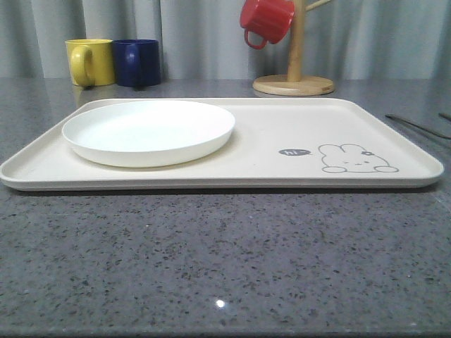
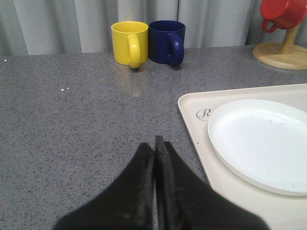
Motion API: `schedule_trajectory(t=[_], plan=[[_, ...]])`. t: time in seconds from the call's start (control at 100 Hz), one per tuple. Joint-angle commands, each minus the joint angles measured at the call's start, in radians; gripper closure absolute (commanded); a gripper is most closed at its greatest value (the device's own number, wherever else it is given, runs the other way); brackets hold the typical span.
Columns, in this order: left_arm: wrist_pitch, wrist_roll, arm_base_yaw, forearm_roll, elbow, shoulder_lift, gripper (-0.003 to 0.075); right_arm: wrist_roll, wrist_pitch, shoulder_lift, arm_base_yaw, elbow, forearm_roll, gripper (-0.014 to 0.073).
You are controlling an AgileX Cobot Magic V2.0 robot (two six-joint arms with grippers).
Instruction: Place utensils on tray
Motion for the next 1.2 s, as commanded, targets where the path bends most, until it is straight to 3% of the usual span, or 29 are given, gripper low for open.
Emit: schedule_trajectory(t=[0.0, 0.21, 0.35, 0.65, 0.74, 0.91, 0.96, 1.19], plan=[[-0.079, 0.003, 0.000, -0.011, -0.026, 0.003, 0.0739, -0.007, 0.055, 0.045, -0.005, -0.140, 0.006, 0.0662], [-0.079, 0.003, 0.000, -0.011, -0.026, 0.003, 0.0739, -0.007, 0.474, 0.271, -0.005, -0.462, 0.006, 0.0662], [-0.079, 0.003, 0.000, -0.011, -0.026, 0.003, 0.0739, -0.007, 0.673, 0.457, -0.005, -0.630, 0.008, 0.0662], [-0.079, 0.003, 0.000, -0.011, -0.026, 0.003, 0.0739, -0.007, 0.691, 0.676, -0.005, -0.730, 0.013, 0.0644], [-0.079, 0.003, 0.000, -0.011, -0.026, 0.003, 0.0739, -0.007, 0.706, 0.708, -0.005, -0.730, 0.013, 0.0550], [-0.079, 0.003, 0.000, -0.011, -0.026, 0.003, 0.0739, -0.007, 0.753, 0.724, -0.005, -0.729, 0.013, 0.0207], [-0.079, 0.003, 0.000, -0.011, -0.026, 0.003, 0.0739, -0.007, 0.755, 0.724, -0.005, -0.729, 0.013, 0.0142], [-0.079, 0.003, 0.000, -0.011, -0.026, 0.003, 0.0739, -0.028, 0.759, 0.747, 0.003, -0.749, 0.034, 0.0120]])
